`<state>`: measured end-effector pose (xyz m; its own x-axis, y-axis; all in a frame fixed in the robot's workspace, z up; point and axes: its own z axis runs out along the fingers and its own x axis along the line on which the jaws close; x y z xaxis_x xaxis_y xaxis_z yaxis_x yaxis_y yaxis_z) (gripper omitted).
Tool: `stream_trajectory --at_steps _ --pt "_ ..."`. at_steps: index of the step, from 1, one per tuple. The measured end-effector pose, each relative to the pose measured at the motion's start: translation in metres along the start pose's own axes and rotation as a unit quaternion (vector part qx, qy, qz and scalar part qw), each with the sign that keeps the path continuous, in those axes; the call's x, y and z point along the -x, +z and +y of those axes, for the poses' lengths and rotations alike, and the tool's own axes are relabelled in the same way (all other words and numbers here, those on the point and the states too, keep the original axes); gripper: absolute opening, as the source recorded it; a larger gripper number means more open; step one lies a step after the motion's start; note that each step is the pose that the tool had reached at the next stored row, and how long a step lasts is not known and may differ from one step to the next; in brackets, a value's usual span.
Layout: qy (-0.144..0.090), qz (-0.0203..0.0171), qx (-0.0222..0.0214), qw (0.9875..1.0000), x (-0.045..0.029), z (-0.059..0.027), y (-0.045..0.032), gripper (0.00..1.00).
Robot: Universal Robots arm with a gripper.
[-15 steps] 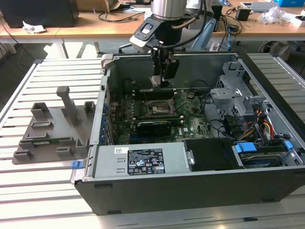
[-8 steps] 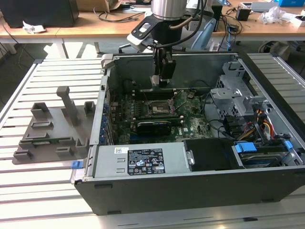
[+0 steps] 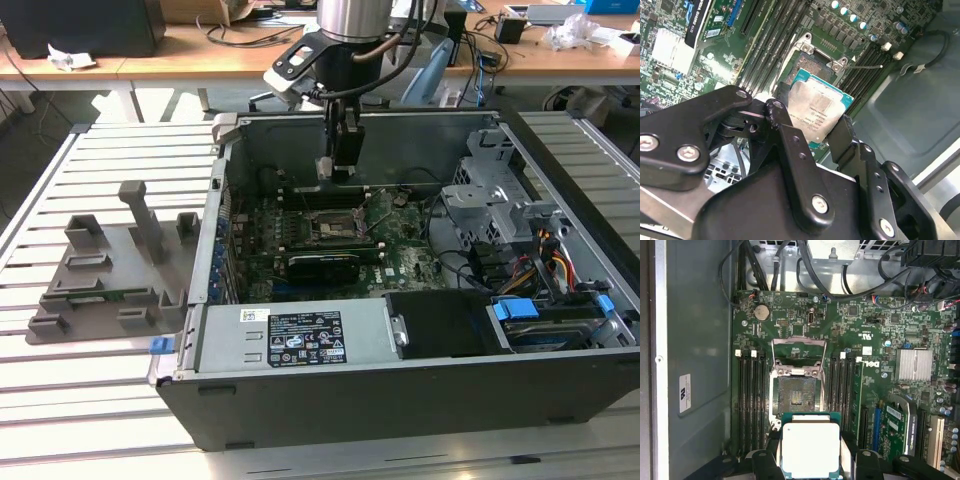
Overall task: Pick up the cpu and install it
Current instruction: 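Place the cpu into insertion slot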
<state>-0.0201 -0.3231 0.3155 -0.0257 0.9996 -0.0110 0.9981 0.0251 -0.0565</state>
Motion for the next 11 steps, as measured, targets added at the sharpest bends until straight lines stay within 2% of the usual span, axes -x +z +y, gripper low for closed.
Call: stream_trajectory --at_steps 11 --pt "0.000 -0.0013 0.0000 1.0000 -0.0005 0.0002 0.0041 0.55"
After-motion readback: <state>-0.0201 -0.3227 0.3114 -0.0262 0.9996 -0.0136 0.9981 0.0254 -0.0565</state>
